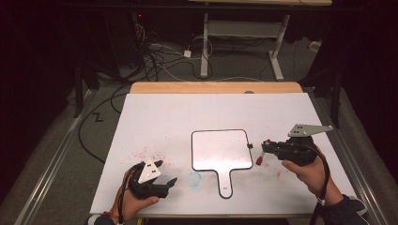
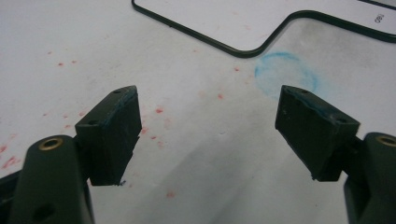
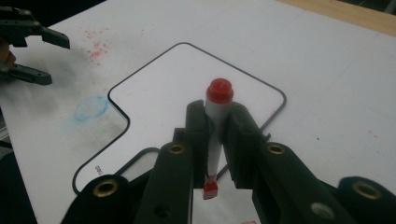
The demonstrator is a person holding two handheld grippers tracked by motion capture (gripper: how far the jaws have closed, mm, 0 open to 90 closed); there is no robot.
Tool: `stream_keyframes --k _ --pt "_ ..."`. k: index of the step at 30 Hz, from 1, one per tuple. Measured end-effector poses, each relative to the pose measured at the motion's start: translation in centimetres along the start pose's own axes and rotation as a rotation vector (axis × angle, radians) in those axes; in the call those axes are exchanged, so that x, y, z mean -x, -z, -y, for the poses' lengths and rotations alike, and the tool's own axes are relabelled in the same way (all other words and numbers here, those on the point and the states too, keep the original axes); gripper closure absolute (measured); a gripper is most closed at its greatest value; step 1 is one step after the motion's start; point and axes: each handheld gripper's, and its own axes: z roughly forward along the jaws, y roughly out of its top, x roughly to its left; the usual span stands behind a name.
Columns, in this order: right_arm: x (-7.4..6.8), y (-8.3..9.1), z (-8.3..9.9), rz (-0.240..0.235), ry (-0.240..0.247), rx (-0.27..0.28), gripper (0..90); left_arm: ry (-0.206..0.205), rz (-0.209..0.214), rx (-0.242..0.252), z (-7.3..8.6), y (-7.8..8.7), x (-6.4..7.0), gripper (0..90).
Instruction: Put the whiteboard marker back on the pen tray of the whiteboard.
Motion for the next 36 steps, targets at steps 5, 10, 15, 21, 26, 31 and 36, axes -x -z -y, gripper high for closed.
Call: stream_keyframes --k 5,10,15,21,26,31,36 --pt "0.4 -1.2 0.2 -0.014 -0.010 -0.053 80.7 -0.006 0.006 0.002 -0.1 -0.1 0.1 21.9" --pt "1.4 -3.3 0.5 -0.002 -0.047 -0.082 80.6 -0.009 0.010 -0.002 -0.1 -0.2 0.1 21.9" --pt "2.7 -5.5 0.3 -0.006 -0.098 -0.055 78.5 -0.009 0.011 -0.008 -0.2 -0.4 0.1 21.9" --pt "4.5 -9.1 0.7 -0.012 -0.182 -0.068 75.2 -0.003 0.016 -0.010 -0.3 -0.7 -0.1 21.9" --pt "5.1 -11.0 1.1 0.070 -0.179 -0.105 70.5 -0.006 0.018 -0.019 -0.3 -0.9 -0.1 21.9" --pt "4.9 -11.9 1.5 0.140 -0.119 -0.135 63.8 -0.016 0.019 -0.026 -0.3 -0.8 0.1 21.9" --pt "5.2 -11.5 1.8 0.187 -0.122 -0.136 56.9 -0.027 0.021 -0.025 -0.3 -0.8 0.2 21.9"
